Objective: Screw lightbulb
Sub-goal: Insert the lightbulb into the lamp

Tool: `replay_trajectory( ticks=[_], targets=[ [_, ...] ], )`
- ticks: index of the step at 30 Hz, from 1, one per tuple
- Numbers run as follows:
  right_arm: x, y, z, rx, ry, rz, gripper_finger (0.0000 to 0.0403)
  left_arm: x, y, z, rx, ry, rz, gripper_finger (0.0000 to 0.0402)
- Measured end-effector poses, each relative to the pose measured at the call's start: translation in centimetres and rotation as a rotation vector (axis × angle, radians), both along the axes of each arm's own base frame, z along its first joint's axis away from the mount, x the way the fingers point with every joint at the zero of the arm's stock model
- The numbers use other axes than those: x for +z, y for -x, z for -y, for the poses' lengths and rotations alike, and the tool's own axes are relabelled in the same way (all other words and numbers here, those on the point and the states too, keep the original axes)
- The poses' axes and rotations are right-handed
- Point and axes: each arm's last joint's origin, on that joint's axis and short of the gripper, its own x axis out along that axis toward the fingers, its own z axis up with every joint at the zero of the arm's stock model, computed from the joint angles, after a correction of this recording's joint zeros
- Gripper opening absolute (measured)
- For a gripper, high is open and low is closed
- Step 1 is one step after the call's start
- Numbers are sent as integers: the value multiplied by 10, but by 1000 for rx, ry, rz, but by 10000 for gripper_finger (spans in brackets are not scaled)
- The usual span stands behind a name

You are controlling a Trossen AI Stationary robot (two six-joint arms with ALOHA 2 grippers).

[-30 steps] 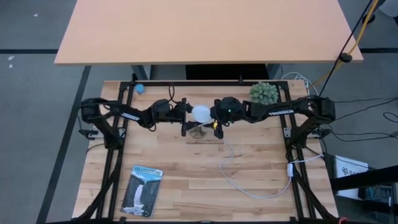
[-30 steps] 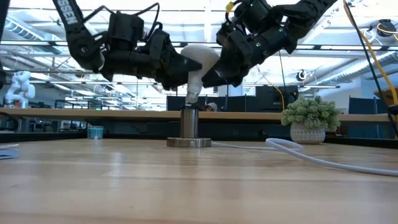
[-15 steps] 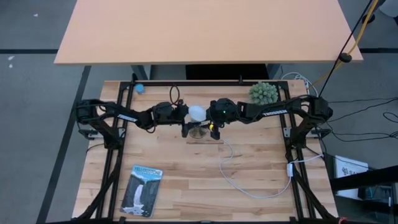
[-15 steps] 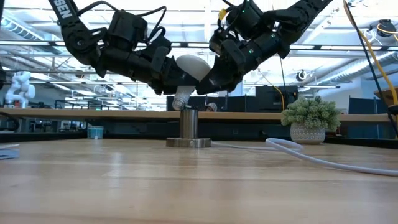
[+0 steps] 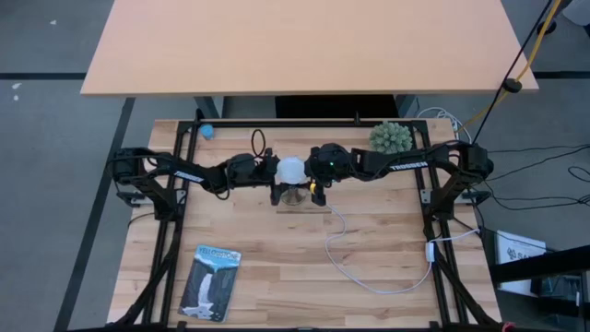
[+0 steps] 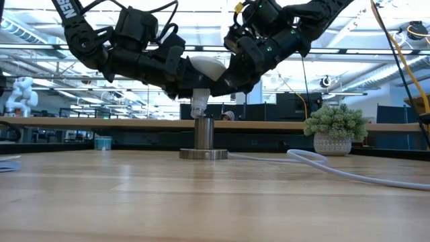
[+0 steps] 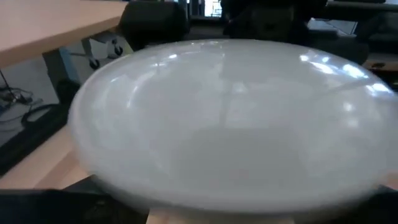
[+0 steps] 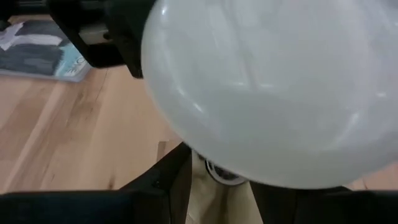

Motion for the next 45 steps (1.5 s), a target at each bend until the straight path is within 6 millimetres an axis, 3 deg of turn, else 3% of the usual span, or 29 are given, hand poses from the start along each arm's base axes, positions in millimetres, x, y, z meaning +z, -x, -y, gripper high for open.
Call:
replay_trajectory(
  ticks=[15, 31, 45],
  targets=[
    [1, 0, 1, -22, 20, -27, 139, 4, -2, 7, -27, -24, 40, 296],
    [2, -1, -1, -19, 15, -35, 139, -10, -1, 9, -26, 0, -94, 296],
    [3, -2, -6, -13, 25, -29, 139, -4, -3, 10, -24, 30, -12, 296]
  ],
)
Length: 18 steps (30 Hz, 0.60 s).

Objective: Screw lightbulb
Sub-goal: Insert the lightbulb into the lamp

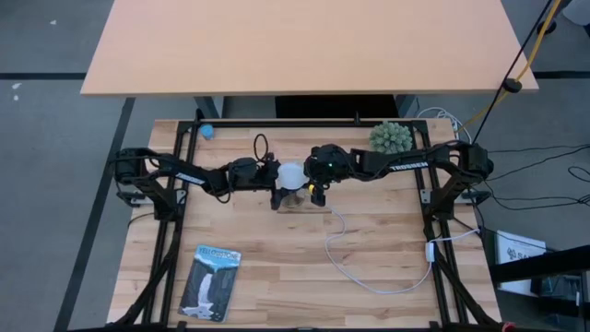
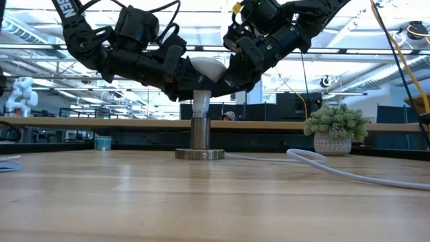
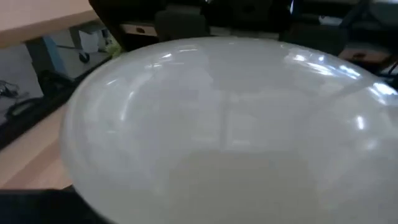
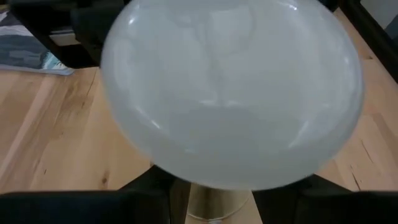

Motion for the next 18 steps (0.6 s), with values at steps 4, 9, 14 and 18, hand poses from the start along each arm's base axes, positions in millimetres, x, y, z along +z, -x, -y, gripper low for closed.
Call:
replay_trajectory(
  ticks=[4, 9, 14, 18],
  targets=[
    [0, 0, 0, 2, 1, 5, 139, 1, -1, 2, -6, 8, 14, 296],
    [1, -1, 0, 11, 14, 13, 139, 1, -1, 4, -9, 21, 15, 296],
    [1, -1, 0, 10, 23, 12, 139, 1, -1, 2, 69, 65, 19, 307],
    [1, -1, 1, 5, 27, 11, 139, 1, 0, 1, 98, 70, 19, 324]
  ],
)
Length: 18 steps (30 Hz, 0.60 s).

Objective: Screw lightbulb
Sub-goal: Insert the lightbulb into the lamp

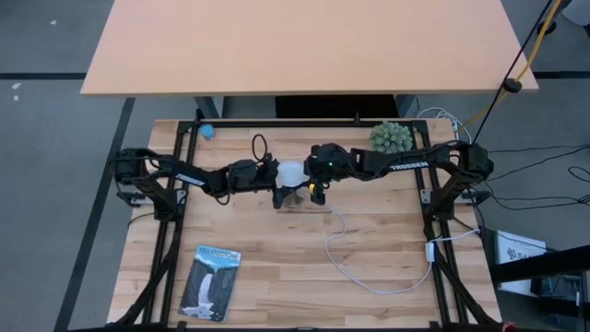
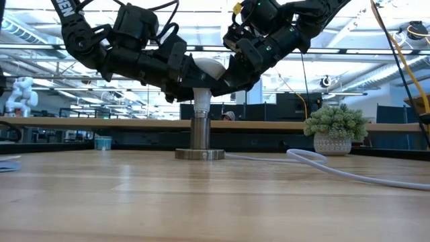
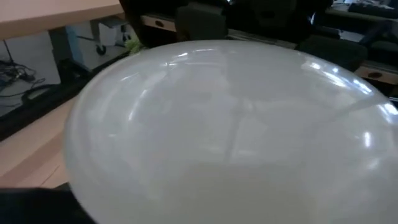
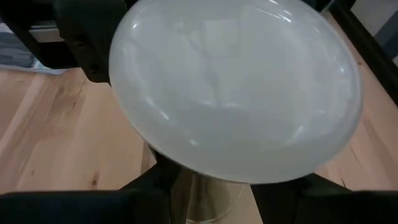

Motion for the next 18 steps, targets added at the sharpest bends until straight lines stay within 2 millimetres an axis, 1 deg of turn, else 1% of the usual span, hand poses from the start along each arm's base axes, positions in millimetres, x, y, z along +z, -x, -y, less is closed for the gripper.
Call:
replay_trajectory(
  ticks=[2, 7, 10, 14, 18],
  targets=[
    [0, 0, 0, 3, 0, 0, 139, 0, 0, 0, -6, -6, -1, 330],
    [0, 0, -1, 8, -1, -1, 139, 0, 0, 0, -22, -96, -15, 332],
    [0, 0, -1, 10, -2, -1, 139, 1, 0, 0, -22, -97, -13, 332],
    [0, 0, -1, 12, -3, 0, 139, 1, 0, 1, -13, -32, 0, 332],
    [0, 0, -1, 18, -7, 1, 139, 1, 0, 2, -50, -72, -2, 332]
  ],
)
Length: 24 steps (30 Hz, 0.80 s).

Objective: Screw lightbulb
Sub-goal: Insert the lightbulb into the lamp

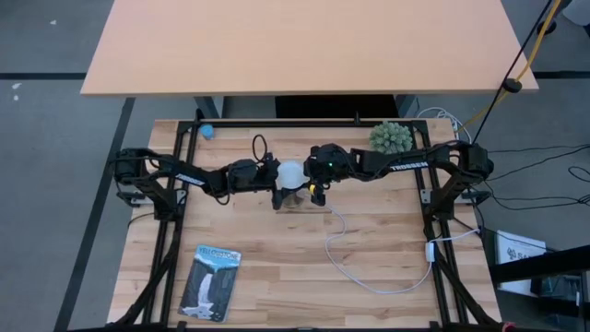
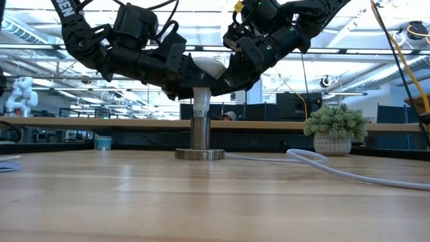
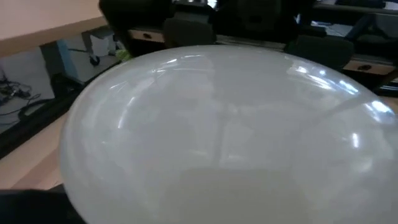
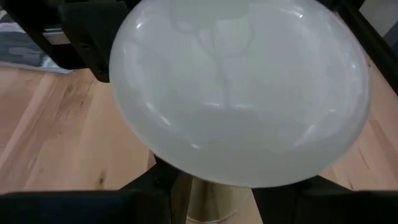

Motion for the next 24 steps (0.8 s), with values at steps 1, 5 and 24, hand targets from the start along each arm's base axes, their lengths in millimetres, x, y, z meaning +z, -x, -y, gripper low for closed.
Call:
replay_trajectory(
  ticks=[1, 5, 24],
  targets=[
    [0, 0, 0, 1, 0, 0, 139, 0, 0, 0, -5, -4, 0, 332],
    [0, 0, 0, 2, 0, 0, 139, 0, 0, 0, -7, 5, 1, 332],
    [2, -1, 2, -19, 15, 24, 139, 3, -1, 2, 89, 4, 31, 332]
  ],
)
